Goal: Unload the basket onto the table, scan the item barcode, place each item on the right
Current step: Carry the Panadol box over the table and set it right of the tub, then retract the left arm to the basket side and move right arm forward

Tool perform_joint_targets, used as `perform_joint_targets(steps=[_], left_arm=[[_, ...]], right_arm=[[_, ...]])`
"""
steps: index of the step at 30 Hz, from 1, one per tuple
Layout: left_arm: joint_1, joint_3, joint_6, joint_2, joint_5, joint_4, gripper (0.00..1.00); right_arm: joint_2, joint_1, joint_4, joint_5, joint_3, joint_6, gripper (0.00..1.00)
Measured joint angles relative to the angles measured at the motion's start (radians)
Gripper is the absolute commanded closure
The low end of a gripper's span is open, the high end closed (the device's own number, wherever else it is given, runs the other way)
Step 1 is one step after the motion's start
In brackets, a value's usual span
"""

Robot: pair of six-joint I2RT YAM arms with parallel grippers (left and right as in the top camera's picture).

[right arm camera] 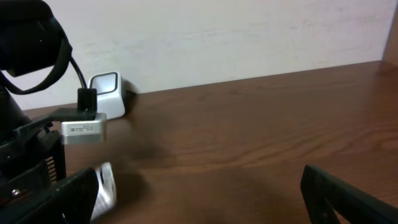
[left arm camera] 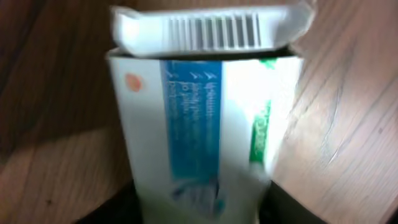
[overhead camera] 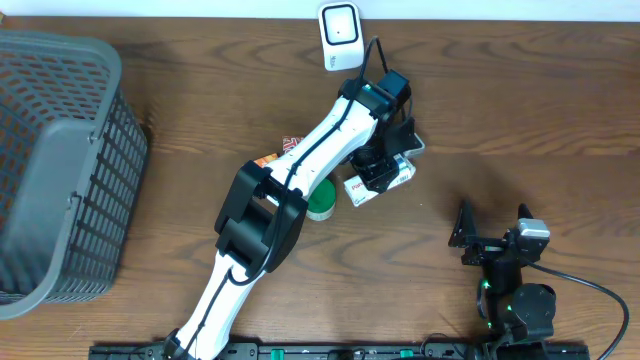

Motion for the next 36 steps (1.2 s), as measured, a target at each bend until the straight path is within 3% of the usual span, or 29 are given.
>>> perform_joint_targets(steps=[1,8,14,18,24,29,36], left_arm=[[0.0,0.0,0.013,0.0,-0.001,0.0,0.07],[0.0,0.0,0.049,0.0,-0.016,-0.001,0.07],[0.0,0.0,0.035,-0.055,-0.114,0.0,0.07],[0.0,0.013,0.001,-0.229,-0.262,0.071,0.07],[0.026,0.072,-0.033,-0.562,-0.462,0.355,0.07],[0.156,0.097,-0.09,-0.789,-0.578,0.489,0.07],[0.483,0.095,-0.281,-0.905,-0.674,0.451,0.07]], right_arm=[[0.0,0.0,0.0,0.0,0.0,0.0,0.01],[0.0,0.0,0.0,0.0,0.0,0.0,0.01],[0.0,0.0,0.0,0.0,0.0,0.0,0.01],[0.0,0.0,0.0,0.0,0.0,0.0,0.01],[0.0,0.0,0.0,0.0,0.0,0.0,0.01],[0.0,0.0,0.0,0.0,0.0,0.0,0.01],[0.0,0.0,0.0,0.0,0.0,0.0,0.01]])
